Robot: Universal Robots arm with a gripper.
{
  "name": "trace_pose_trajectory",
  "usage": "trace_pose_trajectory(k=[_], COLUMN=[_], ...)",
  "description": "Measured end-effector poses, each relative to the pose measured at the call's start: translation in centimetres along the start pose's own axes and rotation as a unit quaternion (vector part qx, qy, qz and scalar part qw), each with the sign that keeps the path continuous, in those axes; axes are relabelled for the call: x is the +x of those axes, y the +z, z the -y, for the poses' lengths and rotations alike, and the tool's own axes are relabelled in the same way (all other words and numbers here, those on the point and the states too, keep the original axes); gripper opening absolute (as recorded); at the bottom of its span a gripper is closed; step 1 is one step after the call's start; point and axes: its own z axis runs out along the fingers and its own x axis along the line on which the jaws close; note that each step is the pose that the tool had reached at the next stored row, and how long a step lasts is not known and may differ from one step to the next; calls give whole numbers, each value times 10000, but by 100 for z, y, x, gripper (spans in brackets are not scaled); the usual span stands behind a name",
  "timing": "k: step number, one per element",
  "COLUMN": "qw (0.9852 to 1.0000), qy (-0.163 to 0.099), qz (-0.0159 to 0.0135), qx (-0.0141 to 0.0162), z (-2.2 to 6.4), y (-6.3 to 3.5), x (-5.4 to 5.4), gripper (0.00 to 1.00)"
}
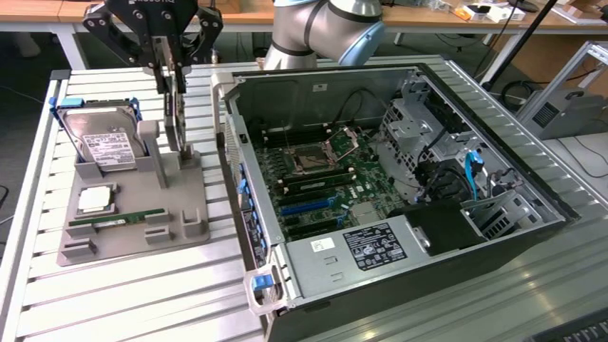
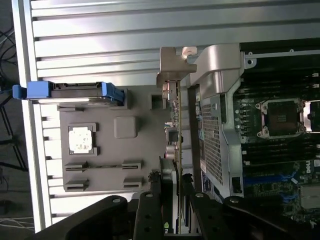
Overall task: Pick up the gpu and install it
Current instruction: 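Pick up the gpu and move the gpu toward the slot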
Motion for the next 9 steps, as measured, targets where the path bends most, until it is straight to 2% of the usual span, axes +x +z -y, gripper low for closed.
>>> trace_pose_trajectory(k=[1, 2, 4, 6, 9], qw=[10000, 10000, 10000, 10000, 10000], qy=[-1, -2, -2, -2, -2], qz=[5, 6, 5, 6, 7], qx=[51, 60, 62, 75, 80], z=[4, 6, 39, 129, 145], y=[-56, -85, -87, -88, -88], x=[-2, -3, -5, -28, -45], gripper=[27, 27, 27, 27, 27])
